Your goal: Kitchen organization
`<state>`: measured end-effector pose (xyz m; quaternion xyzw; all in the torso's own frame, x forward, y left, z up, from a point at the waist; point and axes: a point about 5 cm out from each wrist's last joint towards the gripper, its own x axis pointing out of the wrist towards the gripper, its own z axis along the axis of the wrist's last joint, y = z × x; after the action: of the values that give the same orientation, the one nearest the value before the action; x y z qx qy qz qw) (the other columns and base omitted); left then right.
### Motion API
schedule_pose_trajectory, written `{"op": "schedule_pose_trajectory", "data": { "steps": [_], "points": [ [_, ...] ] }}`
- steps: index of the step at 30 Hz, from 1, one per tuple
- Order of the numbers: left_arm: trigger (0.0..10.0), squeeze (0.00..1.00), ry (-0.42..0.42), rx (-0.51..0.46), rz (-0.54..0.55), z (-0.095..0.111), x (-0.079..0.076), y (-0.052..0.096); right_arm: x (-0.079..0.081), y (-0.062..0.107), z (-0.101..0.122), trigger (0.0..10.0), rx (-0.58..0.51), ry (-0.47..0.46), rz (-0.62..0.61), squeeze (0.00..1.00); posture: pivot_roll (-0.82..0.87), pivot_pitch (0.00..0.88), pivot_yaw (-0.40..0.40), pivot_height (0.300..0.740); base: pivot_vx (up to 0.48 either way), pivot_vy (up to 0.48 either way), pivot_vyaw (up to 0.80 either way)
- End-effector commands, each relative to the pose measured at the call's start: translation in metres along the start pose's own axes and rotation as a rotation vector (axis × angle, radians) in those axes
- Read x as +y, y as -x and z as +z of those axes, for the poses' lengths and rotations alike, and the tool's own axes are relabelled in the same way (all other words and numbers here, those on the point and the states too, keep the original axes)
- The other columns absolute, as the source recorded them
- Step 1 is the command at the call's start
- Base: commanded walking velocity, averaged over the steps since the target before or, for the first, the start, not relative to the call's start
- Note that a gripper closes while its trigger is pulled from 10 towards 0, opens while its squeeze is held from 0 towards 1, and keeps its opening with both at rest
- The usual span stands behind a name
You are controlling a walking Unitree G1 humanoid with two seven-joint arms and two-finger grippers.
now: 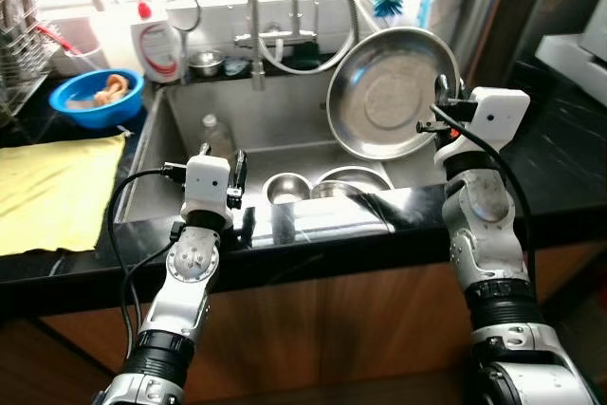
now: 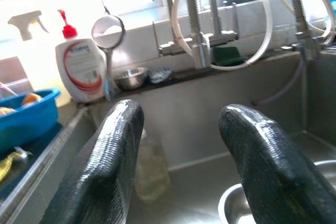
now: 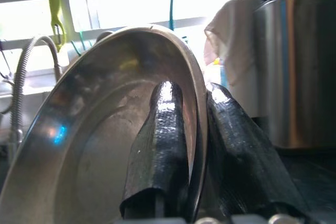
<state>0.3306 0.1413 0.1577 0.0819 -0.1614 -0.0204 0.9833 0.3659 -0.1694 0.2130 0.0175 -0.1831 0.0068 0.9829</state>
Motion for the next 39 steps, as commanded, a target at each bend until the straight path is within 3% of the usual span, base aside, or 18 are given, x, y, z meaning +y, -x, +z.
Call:
{"op": "schedule_pose_trajectory", "data": {
  "steps": [1, 9, 15, 20, 27, 39],
  "points": [
    [10.0, 0.0, -0.028, -0.011, -0.011, 0.005, 0.001, -0.003, 0.0, -0.005, 0.008, 10.0, -0.032, -0.008, -0.002, 0.0, -0.12, 0.0, 0.056, 0.74, 0.319, 0.0, 0.0],
    [10.0, 0.0, -0.014, -0.019, -0.019, 0.006, -0.001, -0.003, -0.001, -0.005, 0.007, 10.0, -0.034, -0.002, -0.006, 0.0, -0.12, 0.0, 0.057, 0.74, 0.304, 0.0, 0.0],
    [10.0, 0.0, -0.007, -0.029, -0.024, 0.008, -0.004, -0.003, 0.006, -0.004, 0.005, 10.0, -0.013, 0.006, 0.064, 0.0, -0.12, 0.0, 0.056, 0.74, 0.0, 0.0, 0.0],
    [10.0, 0.0, -0.007, -0.026, -0.024, 0.008, -0.004, -0.003, 0.008, -0.003, -0.01, 10.0, 0.087, 0.069, 0.112, 0.0, -0.12, 0.0, 0.055, 0.74, 0.0, 0.0, 0.0],
    [10.0, 0.0, -0.008, -0.024, -0.024, 0.008, -0.003, -0.003, 0.022, 0.0, -0.023, 10.0, 0.196, 0.143, 0.278, 0.0, -0.12, 0.0, 0.059, 0.74, 0.0, 0.0, 0.0],
    [10.0, 0.0, -0.009, -0.019, -0.023, 0.007, -0.002, -0.002, 0.006, 0.009, -0.066, 10.0, 0.447, 0.217, 0.14, 0.0, -0.11, 0.0, 0.047, 0.74, 0.0, 0.0, 0.0]
  ]
}}
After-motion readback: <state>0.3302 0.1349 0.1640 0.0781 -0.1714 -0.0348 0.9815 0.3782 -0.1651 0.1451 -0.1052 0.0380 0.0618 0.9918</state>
